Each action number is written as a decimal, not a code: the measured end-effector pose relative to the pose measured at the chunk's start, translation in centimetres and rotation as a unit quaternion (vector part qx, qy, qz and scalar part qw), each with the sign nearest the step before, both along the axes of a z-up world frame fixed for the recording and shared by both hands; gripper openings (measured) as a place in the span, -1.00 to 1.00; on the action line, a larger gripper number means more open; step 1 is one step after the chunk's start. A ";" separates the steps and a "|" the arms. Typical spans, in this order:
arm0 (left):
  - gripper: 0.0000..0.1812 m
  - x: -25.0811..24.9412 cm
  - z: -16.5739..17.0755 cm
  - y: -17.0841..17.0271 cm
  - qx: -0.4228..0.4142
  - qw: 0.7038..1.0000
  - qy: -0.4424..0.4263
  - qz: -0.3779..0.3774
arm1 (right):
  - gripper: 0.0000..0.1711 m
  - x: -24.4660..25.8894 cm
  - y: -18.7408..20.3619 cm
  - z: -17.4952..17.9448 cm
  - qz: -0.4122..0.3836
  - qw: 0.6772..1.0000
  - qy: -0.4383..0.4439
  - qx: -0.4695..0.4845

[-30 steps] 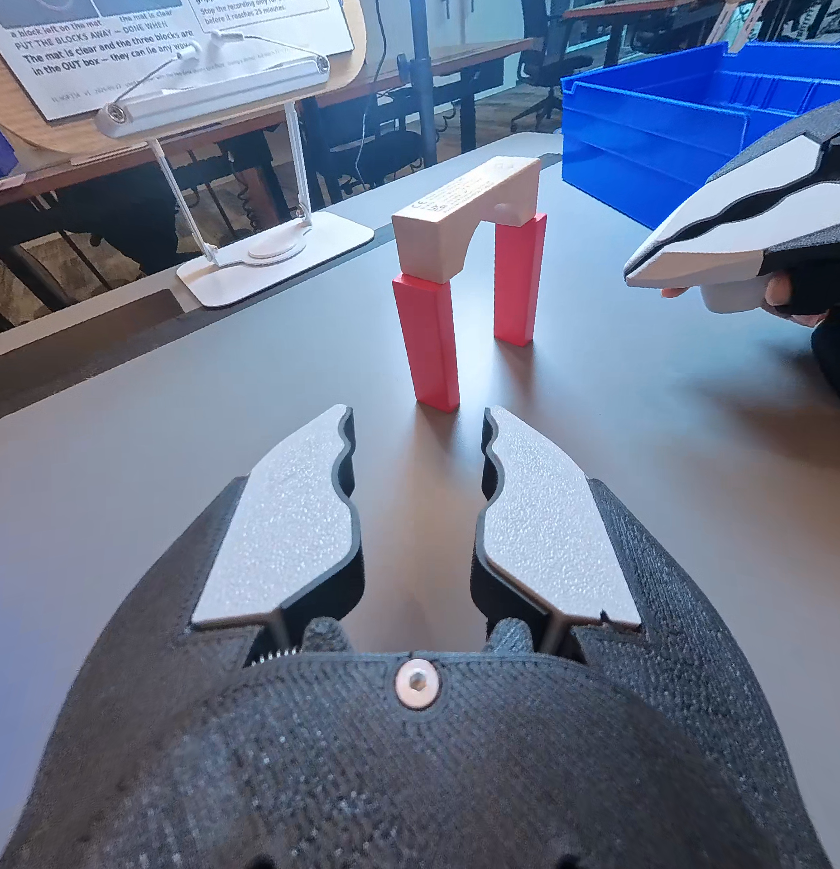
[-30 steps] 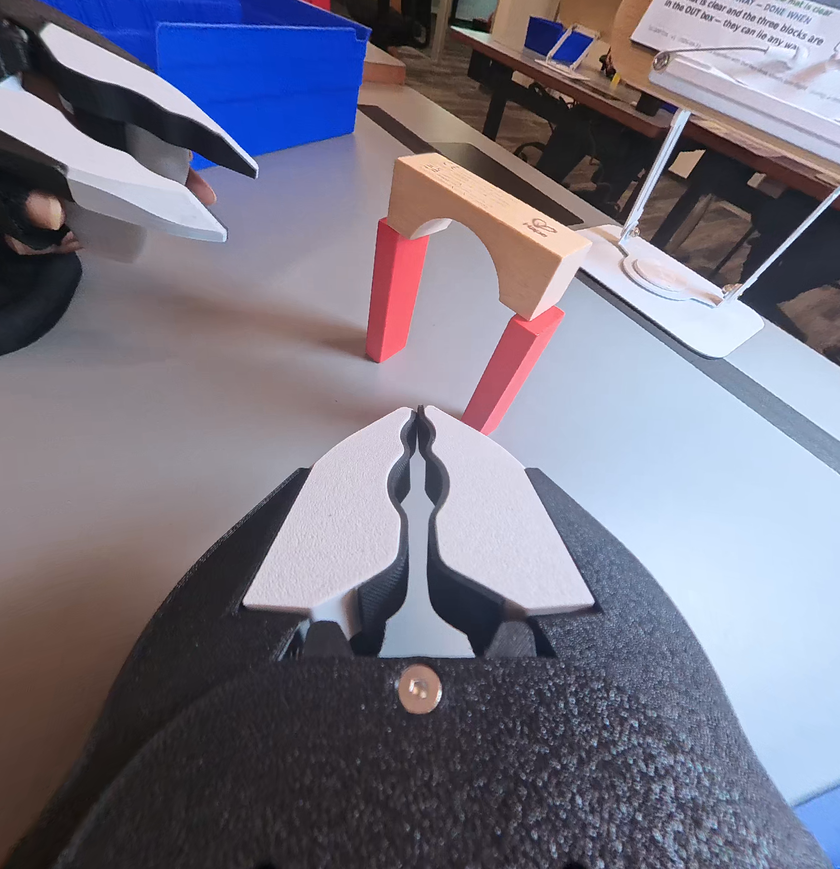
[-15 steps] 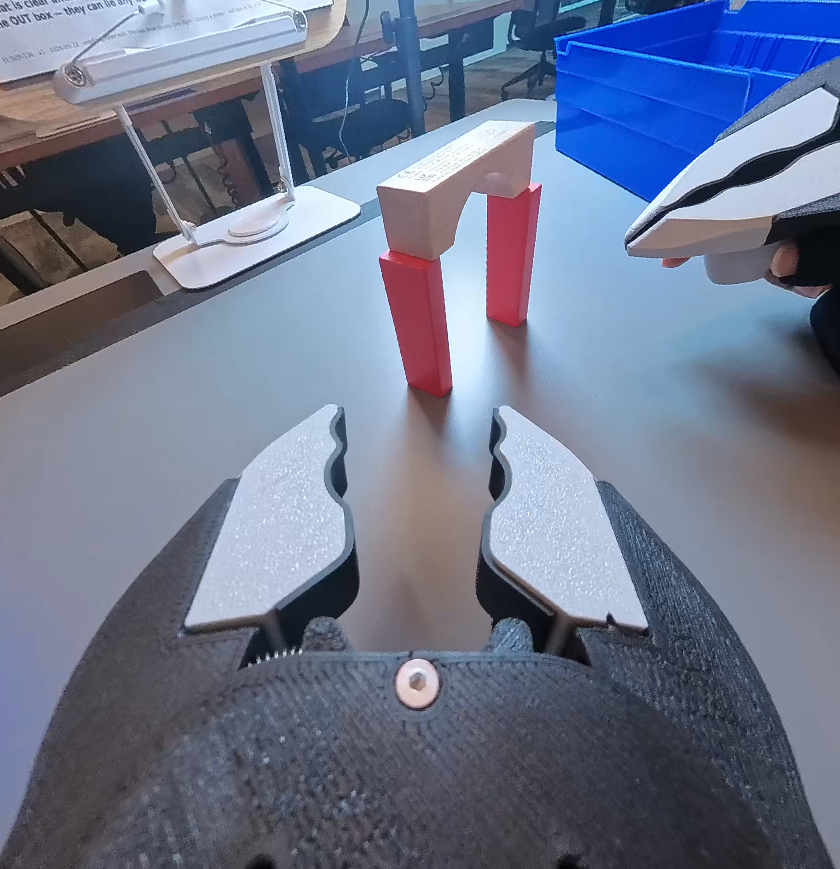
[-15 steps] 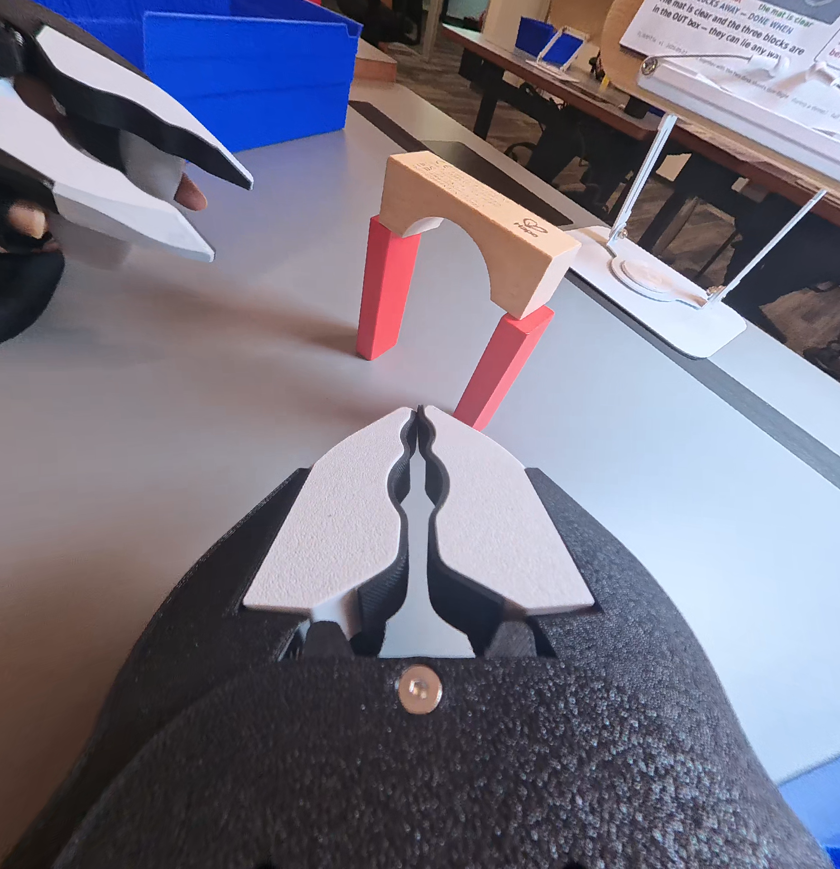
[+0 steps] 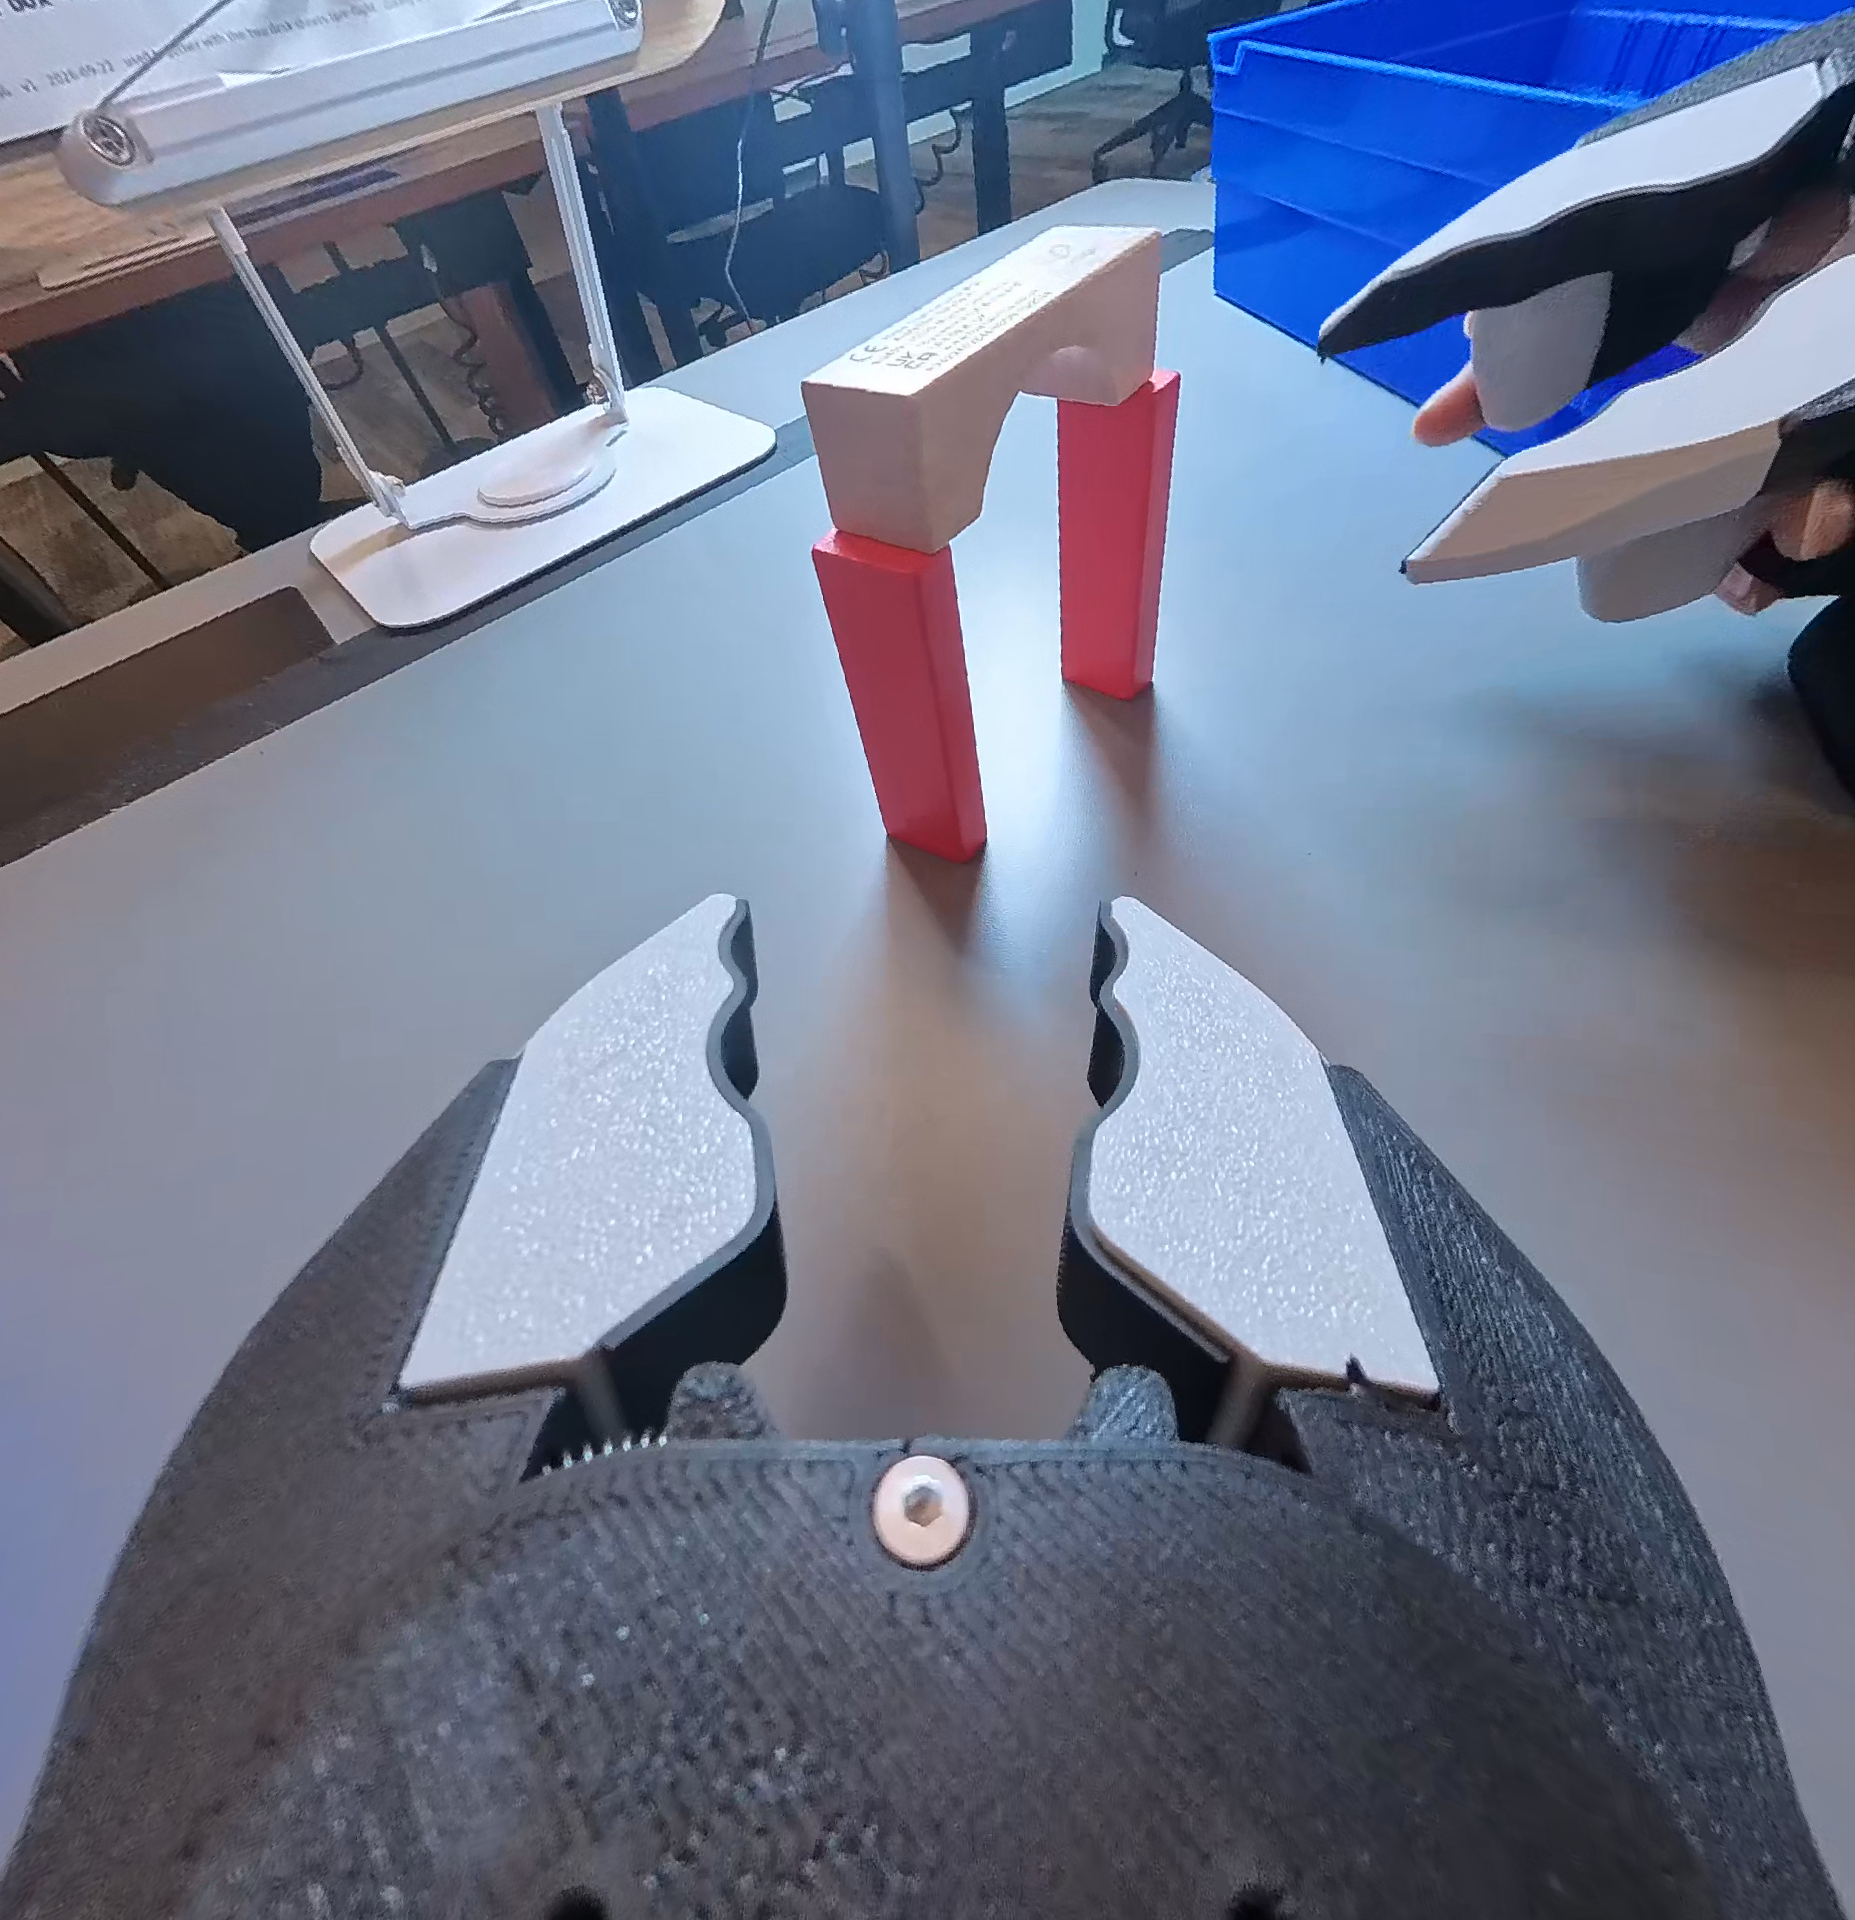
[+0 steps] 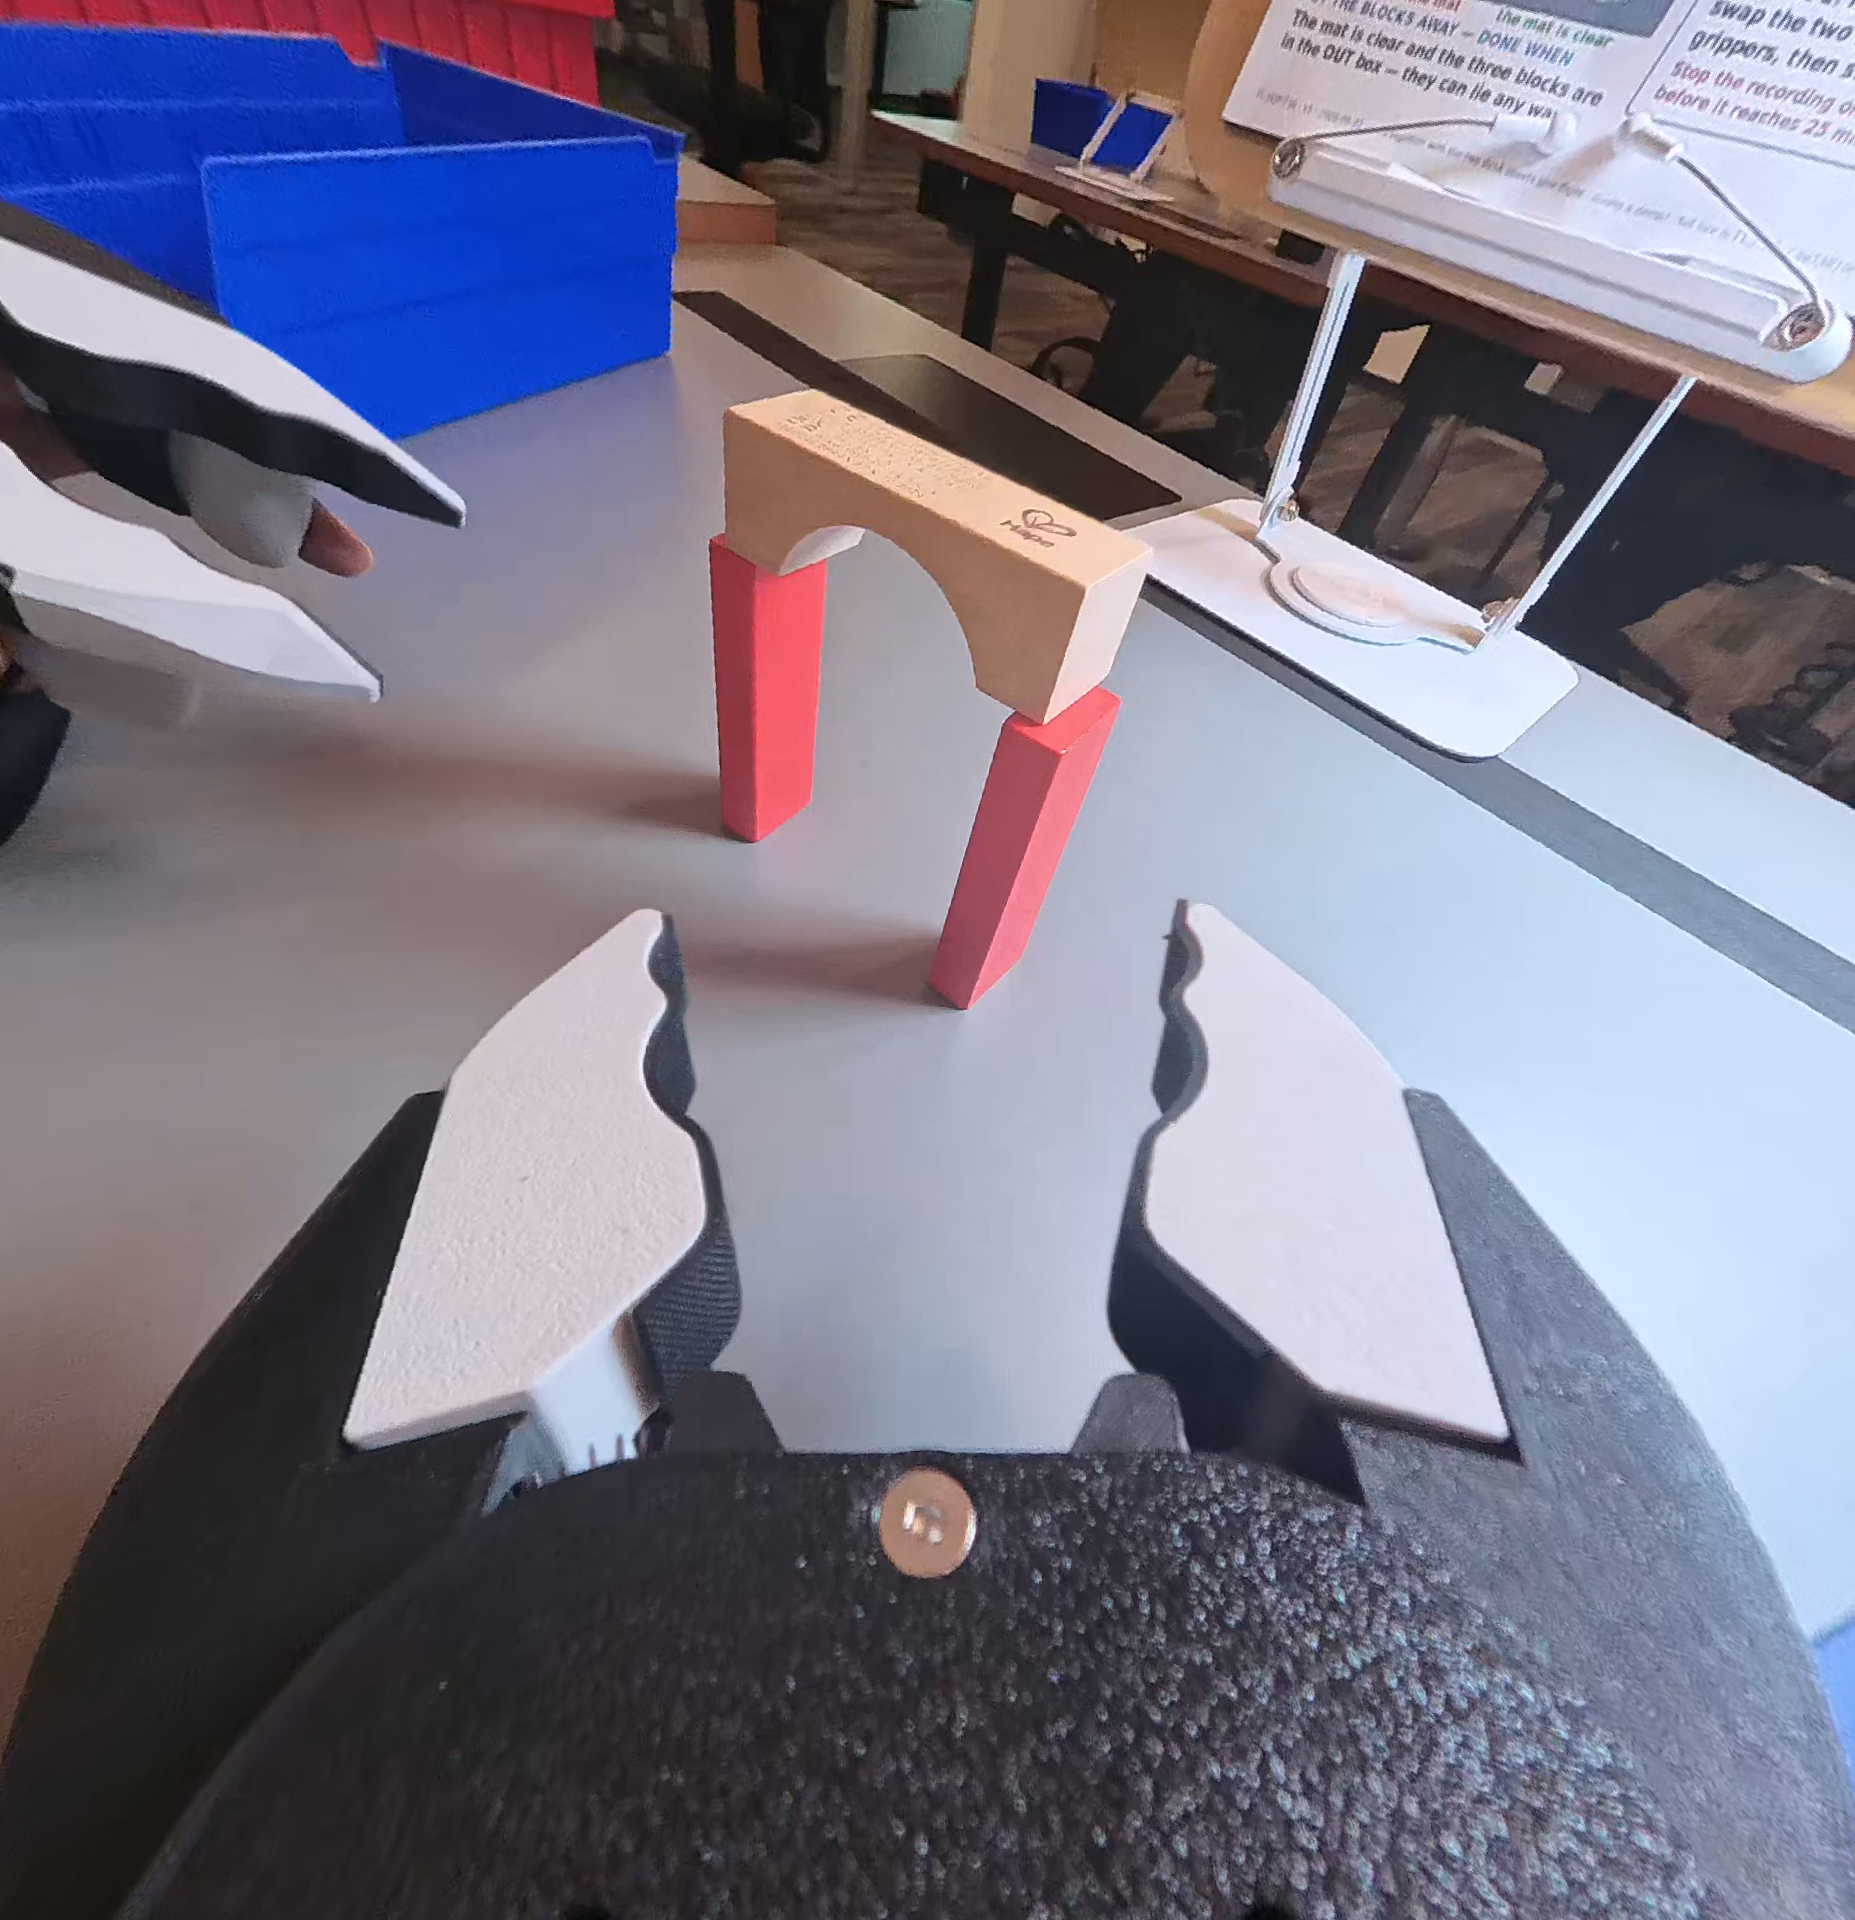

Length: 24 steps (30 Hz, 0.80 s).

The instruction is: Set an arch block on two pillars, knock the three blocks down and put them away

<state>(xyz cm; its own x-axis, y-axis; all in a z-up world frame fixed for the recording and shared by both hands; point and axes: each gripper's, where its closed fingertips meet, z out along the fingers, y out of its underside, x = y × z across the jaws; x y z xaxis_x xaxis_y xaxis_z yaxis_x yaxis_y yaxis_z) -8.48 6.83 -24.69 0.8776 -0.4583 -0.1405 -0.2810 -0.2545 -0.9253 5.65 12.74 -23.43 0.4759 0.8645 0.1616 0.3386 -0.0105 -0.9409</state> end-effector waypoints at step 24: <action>-0.33 0.3 -1.4 0.4 -0.037 0.999 0.022 -0.003 | 0.28 2.6 0.0 2.6 -0.036 0.996 0.085 -0.011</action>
